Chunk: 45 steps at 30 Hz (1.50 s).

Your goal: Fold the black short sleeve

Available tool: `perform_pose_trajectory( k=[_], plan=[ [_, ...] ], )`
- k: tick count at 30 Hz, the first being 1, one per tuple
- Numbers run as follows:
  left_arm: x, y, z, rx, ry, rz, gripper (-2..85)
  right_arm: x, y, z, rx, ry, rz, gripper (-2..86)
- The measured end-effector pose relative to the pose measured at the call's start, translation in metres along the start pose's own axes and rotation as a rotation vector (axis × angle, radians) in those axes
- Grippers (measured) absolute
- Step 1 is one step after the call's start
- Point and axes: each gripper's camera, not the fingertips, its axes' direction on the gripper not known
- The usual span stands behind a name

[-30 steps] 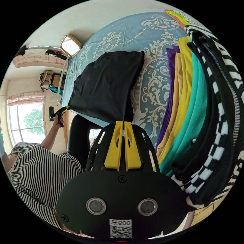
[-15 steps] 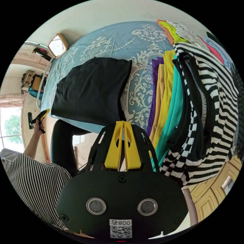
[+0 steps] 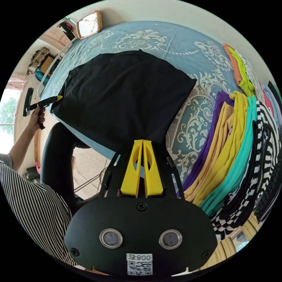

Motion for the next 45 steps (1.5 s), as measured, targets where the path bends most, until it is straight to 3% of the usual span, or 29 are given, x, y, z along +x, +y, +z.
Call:
perform_pose_trajectory(
  k=[5, 8, 12, 19, 26, 31, 40, 45],
  plan=[
    [0.029, -0.027, 0.044, 0.016, -0.037, 0.031, 0.3, 0.01, -0.035, -0.017, 0.121, 0.052, -0.002, 0.2],
    [0.031, -0.027, 0.074, -0.008, -0.014, -0.007, 0.5, 0.027, -0.061, 0.015, 0.013, 0.063, 0.027, 0.2],
    [0.047, -0.013, 0.082, 0.012, 0.005, 0.006, 1.4, 0.043, -0.047, 0.0, 0.053, 0.023, 0.052, 0.7],
    [0.137, 0.027, 0.148, -0.083, 0.24, 0.243, 7.0, 0.063, 0.039, -0.016, 0.076, -0.101, 0.194, 5.8],
    [0.272, 0.051, 0.234, -0.228, 0.31, 0.552, 8.4, 0.095, 0.061, 0.006, 0.055, -0.25, 0.313, 7.7],
    [0.352, 0.063, 0.284, -0.261, 0.344, 0.709, 9.3, 0.117, 0.066, 0.015, 0.093, -0.312, 0.357, 4.4],
    [0.48, 0.098, 0.368, -0.233, 0.153, 0.979, 11.1, 0.132, 0.06, 0.001, 0.141, -0.424, 0.285, 1.0],
    [0.519, 0.119, 0.401, -0.181, -0.025, 1.018, 6.1, 0.137, 0.053, -0.014, 0.203, -0.531, 0.257, 0.8]
  ],
)
